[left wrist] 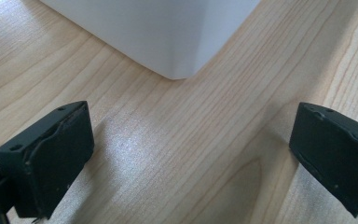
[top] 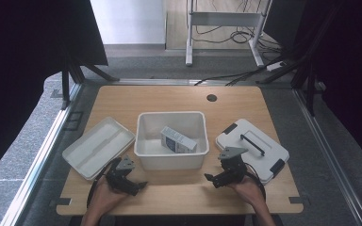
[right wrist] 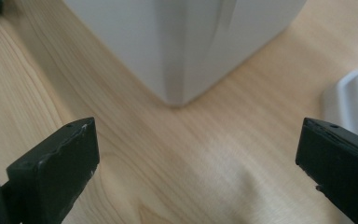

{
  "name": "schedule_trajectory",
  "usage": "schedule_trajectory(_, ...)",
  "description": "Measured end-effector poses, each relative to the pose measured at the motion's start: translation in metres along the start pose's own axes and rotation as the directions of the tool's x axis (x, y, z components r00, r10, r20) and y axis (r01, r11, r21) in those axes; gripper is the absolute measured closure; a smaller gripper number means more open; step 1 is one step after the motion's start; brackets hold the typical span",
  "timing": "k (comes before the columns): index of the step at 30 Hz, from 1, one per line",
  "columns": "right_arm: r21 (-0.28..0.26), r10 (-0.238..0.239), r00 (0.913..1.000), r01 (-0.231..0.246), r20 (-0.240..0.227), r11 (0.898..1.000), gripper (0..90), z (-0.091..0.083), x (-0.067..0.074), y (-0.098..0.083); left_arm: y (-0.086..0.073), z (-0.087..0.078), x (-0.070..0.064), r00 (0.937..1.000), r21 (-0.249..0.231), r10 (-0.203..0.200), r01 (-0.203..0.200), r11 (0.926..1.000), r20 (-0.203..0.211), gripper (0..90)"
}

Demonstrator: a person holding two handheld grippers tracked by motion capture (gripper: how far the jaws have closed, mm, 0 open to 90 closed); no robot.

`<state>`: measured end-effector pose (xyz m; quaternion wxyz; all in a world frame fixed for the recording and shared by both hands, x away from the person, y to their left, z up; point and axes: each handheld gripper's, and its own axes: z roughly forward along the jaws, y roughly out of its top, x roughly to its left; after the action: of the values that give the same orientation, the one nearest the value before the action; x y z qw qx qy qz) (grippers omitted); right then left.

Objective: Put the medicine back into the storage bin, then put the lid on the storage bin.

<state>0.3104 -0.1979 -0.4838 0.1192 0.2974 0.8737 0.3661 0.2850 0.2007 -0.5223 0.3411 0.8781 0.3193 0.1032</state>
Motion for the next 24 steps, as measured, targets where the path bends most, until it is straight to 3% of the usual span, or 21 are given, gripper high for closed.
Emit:
schedule_trajectory(5,0.051,0.013,0.9999,-0.013,0.003,0.999,0.0,0.015,0.000,-0.020,0.000,0.000,0.000,1.0000,0.000,0.000,0.000,1.0000,0.000,0.0)
schedule_trajectory(9,0.039,0.014,0.9998,-0.014,0.013,0.999,0.0,0.020,0.000,-0.029,0.000,0.000,0.000,1.0000,0.001,-0.001,0.001,1.0000,0.001,0.0)
schedule_trajectory(17,0.026,0.020,0.9994,-0.021,0.029,0.999,0.0,0.020,0.002,-0.031,-0.001,-0.001,0.001,1.0000,0.001,0.001,-0.001,1.0000,0.004,0.0)
schedule_trajectory(24,0.025,0.024,0.9991,-0.025,0.034,0.999,0.0,0.021,0.002,-0.031,0.001,-0.007,0.004,1.0000,0.030,0.004,-0.004,0.9995,-0.008,0.0)
